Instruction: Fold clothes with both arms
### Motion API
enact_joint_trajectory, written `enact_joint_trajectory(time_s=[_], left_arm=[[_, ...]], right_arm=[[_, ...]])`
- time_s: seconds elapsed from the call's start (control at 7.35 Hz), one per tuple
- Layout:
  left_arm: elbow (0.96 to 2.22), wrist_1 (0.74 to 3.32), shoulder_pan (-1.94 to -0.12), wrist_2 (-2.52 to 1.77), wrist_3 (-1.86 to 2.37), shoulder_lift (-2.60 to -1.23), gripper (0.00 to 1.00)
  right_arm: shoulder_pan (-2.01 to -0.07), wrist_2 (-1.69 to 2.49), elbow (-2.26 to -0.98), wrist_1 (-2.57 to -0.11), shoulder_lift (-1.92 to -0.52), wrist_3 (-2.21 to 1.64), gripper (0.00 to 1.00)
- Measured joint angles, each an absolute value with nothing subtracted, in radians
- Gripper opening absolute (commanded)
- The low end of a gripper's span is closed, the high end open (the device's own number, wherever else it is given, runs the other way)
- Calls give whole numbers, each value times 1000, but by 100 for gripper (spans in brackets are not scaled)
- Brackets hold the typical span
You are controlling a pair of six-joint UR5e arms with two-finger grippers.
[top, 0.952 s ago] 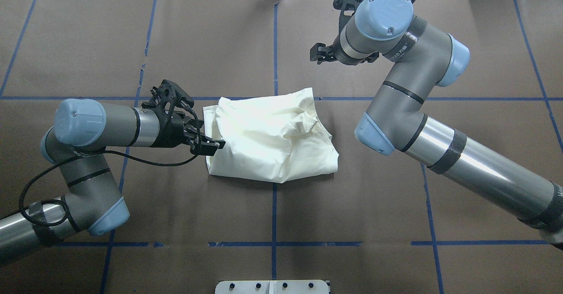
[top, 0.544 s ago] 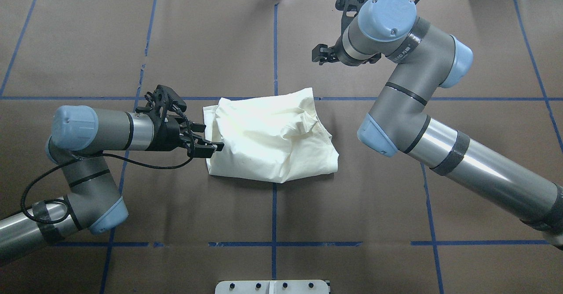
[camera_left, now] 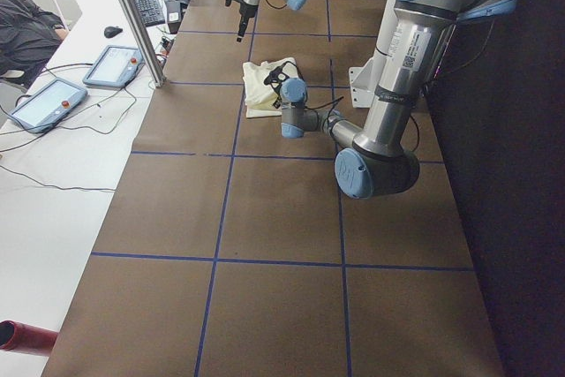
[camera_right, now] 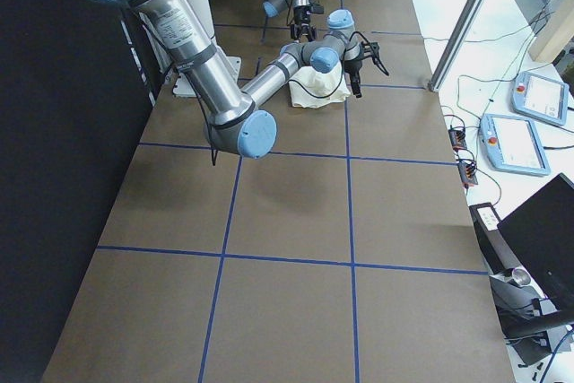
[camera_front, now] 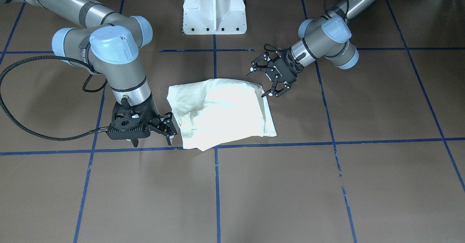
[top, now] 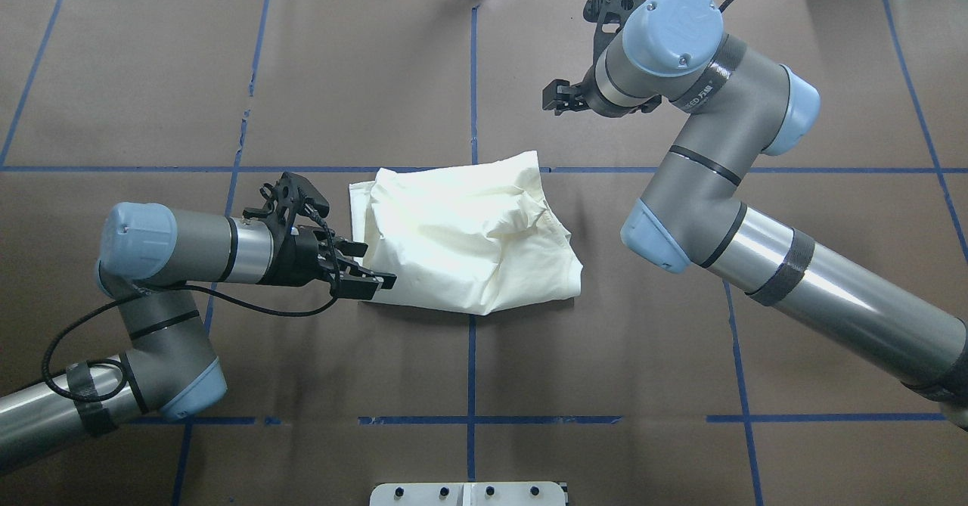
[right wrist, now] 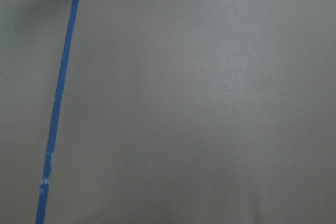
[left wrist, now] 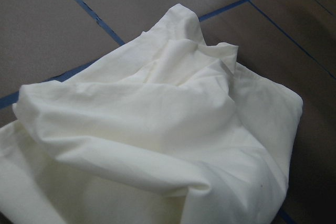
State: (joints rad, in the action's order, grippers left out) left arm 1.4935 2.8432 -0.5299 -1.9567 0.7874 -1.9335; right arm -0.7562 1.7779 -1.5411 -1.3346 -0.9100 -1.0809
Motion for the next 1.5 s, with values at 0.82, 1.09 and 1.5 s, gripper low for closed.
enact_joint_trajectory(time_s=[0.82, 1.09, 1.5], left_arm=[[1488, 2877, -476, -1951, 789, -1935, 95], [1459, 2938, -449, -1953, 790, -1929, 95], [1394, 3082, -426, -1962, 807, -1924, 95]], right_arm=[[-756, 1773, -1559, -1335, -925, -1080, 100], [-756, 1773, -1560, -1335, -929, -1080, 100], [-757, 1773, -1560, -1335, -931, -1080, 100]])
